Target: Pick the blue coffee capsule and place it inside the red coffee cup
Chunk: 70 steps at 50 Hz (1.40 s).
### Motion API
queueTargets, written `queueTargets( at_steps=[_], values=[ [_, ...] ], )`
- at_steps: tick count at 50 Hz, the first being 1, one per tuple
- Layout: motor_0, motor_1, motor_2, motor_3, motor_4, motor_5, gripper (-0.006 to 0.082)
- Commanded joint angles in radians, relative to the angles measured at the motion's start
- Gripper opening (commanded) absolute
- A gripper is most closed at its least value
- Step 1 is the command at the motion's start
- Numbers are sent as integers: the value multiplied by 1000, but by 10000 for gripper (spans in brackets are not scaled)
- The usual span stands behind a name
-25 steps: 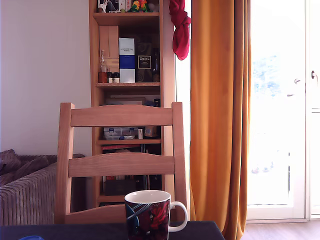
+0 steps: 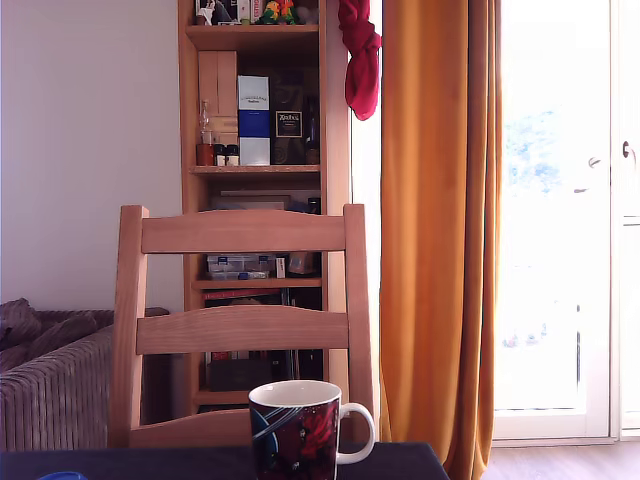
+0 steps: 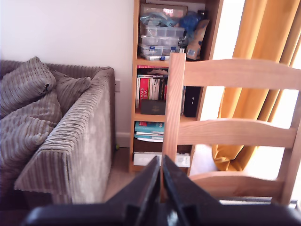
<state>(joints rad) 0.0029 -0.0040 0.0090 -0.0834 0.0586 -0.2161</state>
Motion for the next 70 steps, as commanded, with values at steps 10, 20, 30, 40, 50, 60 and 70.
queueTargets(
  at_steps=[10, 20, 30, 40, 50, 60, 70],
  values=[
    [-5, -8, -3, 61, 237, -244, -13],
    [-34, 35, 18, -66, 417, -361, -14],
    [-79, 182, 19, -192, 457, -368, -2],
    [-123, 375, 37, -216, 459, -367, 187],
    [-183, 607, 127, -215, 457, -330, 578],
    [-230, 865, 275, -236, 354, -251, 633],
    [-289, 1109, 410, -281, 201, -133, 696]
  ],
)
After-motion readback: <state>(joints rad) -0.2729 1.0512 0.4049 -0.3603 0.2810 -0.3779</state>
